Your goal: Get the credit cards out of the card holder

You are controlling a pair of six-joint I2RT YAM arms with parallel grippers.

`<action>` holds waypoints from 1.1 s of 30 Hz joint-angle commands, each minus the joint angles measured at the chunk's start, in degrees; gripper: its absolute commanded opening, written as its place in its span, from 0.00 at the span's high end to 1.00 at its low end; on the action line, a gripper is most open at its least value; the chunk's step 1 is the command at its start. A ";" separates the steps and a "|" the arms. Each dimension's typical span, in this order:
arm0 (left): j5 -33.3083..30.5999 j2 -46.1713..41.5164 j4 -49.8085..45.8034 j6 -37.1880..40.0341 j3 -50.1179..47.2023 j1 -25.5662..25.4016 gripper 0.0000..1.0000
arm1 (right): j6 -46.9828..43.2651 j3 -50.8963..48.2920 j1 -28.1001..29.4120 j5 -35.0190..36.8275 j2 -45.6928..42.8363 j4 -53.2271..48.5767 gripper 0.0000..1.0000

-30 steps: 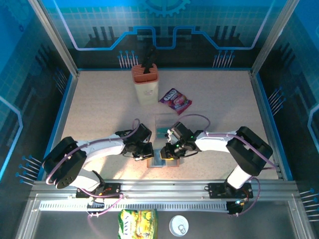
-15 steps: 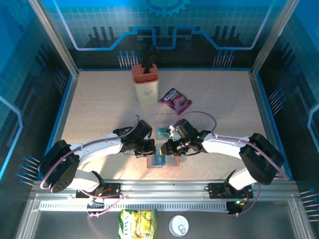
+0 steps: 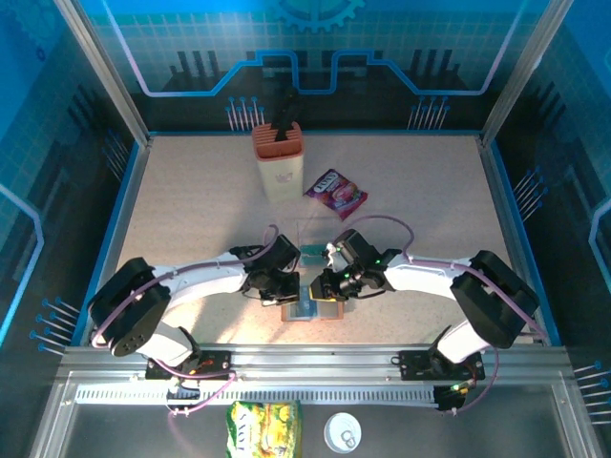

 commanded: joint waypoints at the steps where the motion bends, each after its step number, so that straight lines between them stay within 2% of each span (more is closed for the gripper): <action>1: -0.89 1.03 -1.13 -0.13 -1.32 -0.35 1.00 | -0.76 1.23 -0.62 -0.97 0.57 -1.51 0.71; 23: -0.79 2.89 -1.70 -0.35 -2.12 -0.35 1.00 | 1.84 -1.72 -0.86 -3.37 4.93 5.62 0.72; 33: -0.90 2.95 -1.75 -0.28 -2.24 -0.35 1.00 | 2.21 -3.16 -1.17 -3.09 0.91 6.34 0.72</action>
